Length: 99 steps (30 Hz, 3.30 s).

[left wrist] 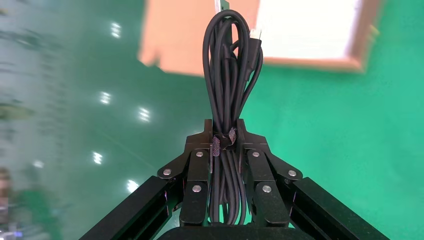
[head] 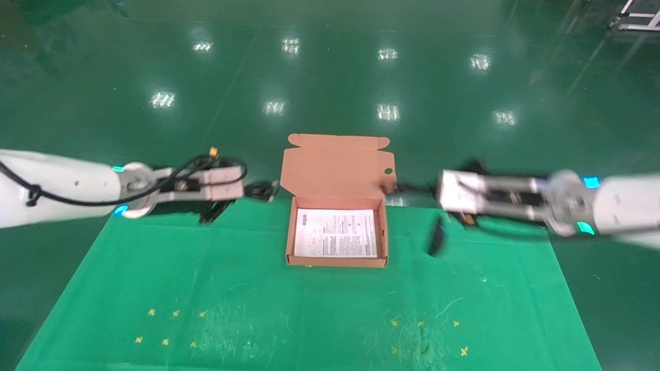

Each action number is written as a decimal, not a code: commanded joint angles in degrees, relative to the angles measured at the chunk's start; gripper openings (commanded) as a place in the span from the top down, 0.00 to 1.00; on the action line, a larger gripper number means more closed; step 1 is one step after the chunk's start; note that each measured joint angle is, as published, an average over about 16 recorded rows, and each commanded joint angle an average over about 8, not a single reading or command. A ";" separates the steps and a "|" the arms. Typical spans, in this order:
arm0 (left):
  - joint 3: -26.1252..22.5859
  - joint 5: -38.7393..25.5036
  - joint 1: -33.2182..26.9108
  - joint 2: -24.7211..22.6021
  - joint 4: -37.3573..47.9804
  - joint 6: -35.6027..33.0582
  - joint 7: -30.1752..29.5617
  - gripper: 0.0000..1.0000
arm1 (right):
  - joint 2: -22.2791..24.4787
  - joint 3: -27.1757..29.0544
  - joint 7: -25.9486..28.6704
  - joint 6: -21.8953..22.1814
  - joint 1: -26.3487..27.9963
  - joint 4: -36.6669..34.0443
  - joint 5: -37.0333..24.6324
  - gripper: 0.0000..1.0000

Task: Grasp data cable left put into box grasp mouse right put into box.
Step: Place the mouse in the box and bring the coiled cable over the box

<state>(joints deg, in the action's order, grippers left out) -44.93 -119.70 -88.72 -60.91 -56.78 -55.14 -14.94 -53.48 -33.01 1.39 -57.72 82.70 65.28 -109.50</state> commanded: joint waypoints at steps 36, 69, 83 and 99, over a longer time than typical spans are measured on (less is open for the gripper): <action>-1.07 -7.06 -3.18 -3.70 3.06 4.79 -0.25 1.00 | -21.34 -1.86 -18.25 7.37 12.52 -25.97 3.17 1.00; -1.91 -17.94 -0.12 2.10 -8.63 -2.93 -14.46 1.00 | -24.84 -17.39 -12.36 17.91 7.81 -41.05 22.81 0.52; -1.97 -18.10 0.27 1.64 -8.77 -2.27 -14.49 1.00 | -23.01 -19.03 -12.00 19.29 6.64 -38.98 24.69 0.00; -3.68 -14.52 3.11 -7.18 -3.57 8.17 -7.84 1.00 | -13.31 -18.03 -11.09 18.81 6.54 -29.69 25.21 0.00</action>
<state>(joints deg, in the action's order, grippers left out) -48.76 -134.25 -85.66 -68.23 -59.84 -46.90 -22.39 -66.33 -51.11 -8.94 -38.76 89.10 36.60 -84.54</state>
